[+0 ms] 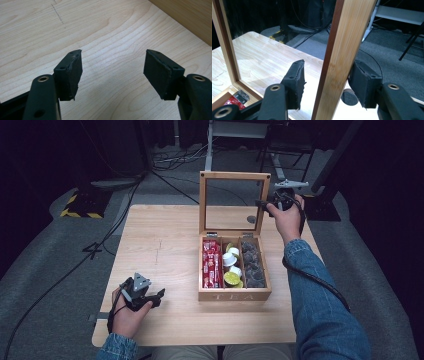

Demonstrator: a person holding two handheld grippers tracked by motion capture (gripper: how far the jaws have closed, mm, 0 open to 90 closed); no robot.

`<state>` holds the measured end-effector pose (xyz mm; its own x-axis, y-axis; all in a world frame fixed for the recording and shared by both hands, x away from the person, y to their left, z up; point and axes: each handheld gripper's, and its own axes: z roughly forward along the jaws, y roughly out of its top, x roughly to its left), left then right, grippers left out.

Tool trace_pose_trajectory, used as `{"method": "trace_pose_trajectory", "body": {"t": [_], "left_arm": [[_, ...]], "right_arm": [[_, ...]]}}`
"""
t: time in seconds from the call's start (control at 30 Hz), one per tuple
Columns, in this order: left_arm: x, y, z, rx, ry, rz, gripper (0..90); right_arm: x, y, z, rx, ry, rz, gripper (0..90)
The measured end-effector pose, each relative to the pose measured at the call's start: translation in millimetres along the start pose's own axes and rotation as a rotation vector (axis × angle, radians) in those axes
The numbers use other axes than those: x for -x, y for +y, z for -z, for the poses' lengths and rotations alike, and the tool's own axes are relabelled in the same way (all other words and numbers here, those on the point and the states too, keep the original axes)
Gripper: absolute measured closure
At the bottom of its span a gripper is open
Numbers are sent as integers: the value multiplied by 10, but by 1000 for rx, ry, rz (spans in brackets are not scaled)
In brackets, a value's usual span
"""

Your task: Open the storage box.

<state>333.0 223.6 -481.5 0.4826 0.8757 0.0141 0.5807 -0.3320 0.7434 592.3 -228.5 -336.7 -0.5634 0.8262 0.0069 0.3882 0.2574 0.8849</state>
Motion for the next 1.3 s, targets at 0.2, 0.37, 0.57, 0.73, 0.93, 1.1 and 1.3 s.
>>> {"method": "trace_pose_trajectory", "body": {"t": [0.2,0.37,0.57,0.73,0.93,1.1,1.3], "left_arm": [[6,-3,-9,-3,-5,5,318],[-3,-7,-16,-8,-6,2,318],[-7,-17,-32,-23,-10,1,317],[-12,-8,-46,-15,-13,8,317],[-17,37,-81,-15,-19,5,317],[-21,84,-120,-13,-22,12,307],[-54,141,-181,-32,-29,37,295]], "right_arm": [[6,-43,-57,-12,-8,-14,427],[11,-57,-71,-10,-8,-23,427],[-5,-36,-85,-24,-20,-25,401],[5,-33,-35,-23,-33,-29,390],[2,-4,114,-2,-35,-33,357],[-60,39,279,0,-16,-1,347],[-166,71,435,4,8,14,347]]}}
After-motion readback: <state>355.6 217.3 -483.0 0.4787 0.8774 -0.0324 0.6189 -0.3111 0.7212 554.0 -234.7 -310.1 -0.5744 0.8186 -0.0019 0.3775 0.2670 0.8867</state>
